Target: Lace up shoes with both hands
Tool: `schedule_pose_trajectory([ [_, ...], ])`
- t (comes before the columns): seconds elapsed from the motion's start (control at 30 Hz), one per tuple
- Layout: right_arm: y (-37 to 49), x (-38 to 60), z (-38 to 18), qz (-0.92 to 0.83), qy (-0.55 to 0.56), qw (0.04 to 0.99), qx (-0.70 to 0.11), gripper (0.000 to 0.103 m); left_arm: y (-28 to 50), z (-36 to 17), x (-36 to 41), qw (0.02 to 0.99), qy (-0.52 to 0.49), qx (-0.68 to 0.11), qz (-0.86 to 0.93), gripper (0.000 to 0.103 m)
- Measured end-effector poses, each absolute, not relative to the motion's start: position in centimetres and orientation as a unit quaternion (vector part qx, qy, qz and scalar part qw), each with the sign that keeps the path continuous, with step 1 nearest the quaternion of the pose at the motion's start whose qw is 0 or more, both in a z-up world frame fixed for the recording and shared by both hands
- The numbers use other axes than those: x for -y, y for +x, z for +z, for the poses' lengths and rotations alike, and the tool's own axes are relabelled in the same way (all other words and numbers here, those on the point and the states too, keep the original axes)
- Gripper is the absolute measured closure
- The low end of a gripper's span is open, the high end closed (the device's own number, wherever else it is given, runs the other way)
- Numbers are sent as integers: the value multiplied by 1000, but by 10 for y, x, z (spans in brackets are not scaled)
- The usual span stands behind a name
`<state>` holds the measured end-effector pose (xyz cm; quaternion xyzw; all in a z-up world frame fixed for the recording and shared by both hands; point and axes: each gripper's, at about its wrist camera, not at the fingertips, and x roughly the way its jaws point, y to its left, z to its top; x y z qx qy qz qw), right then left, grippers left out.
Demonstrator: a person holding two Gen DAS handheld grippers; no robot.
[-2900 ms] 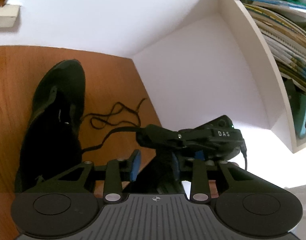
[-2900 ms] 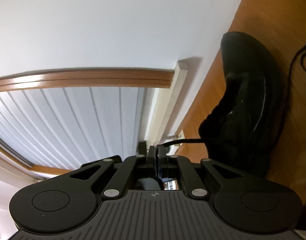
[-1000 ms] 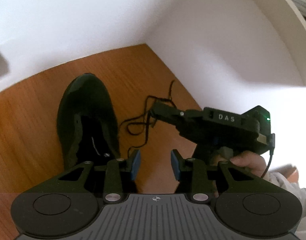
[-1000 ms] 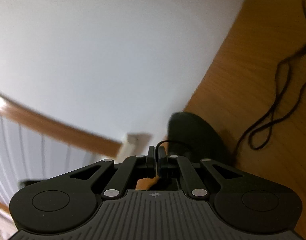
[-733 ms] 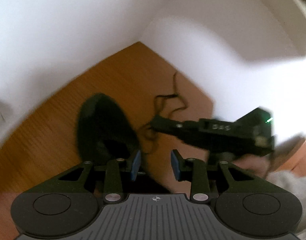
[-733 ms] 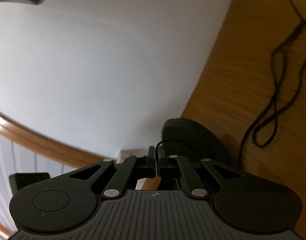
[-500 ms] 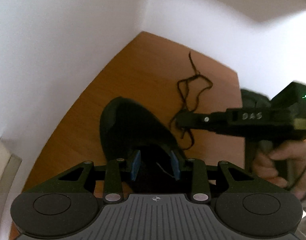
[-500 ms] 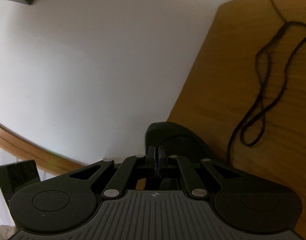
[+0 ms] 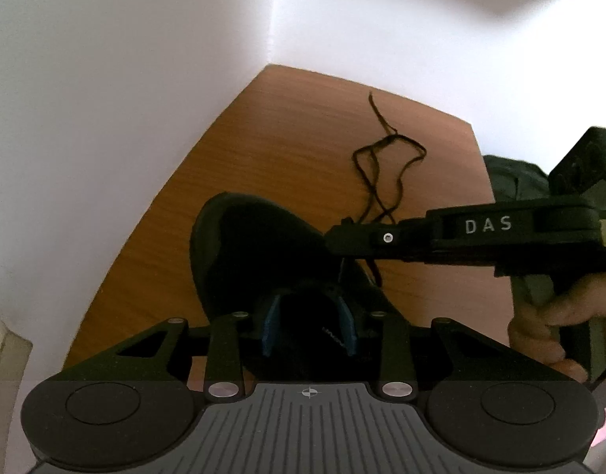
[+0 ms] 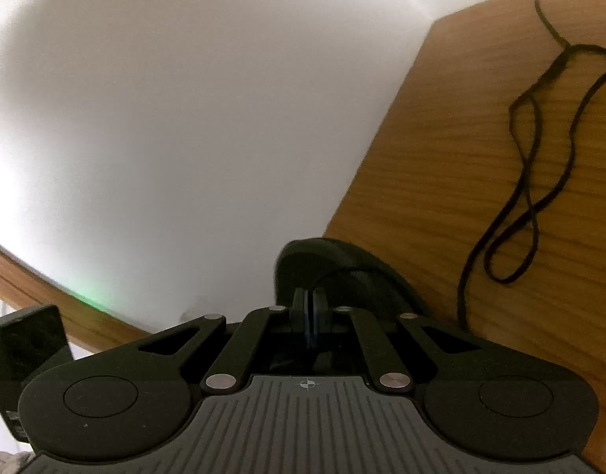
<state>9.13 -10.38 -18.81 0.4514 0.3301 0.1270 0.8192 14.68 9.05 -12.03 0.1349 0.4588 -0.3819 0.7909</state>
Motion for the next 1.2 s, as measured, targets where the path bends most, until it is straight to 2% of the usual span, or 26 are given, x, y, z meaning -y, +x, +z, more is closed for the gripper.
schedule_pose_trajectory([
  [0.27, 87, 105, -192, 117, 449, 823, -328, 99, 152, -126, -100, 788, 97, -461, -397, 68],
  [1.2, 107, 89, -187, 114, 387, 850, -340, 99, 150, -132, -106, 790, 67, -468, -390, 68],
])
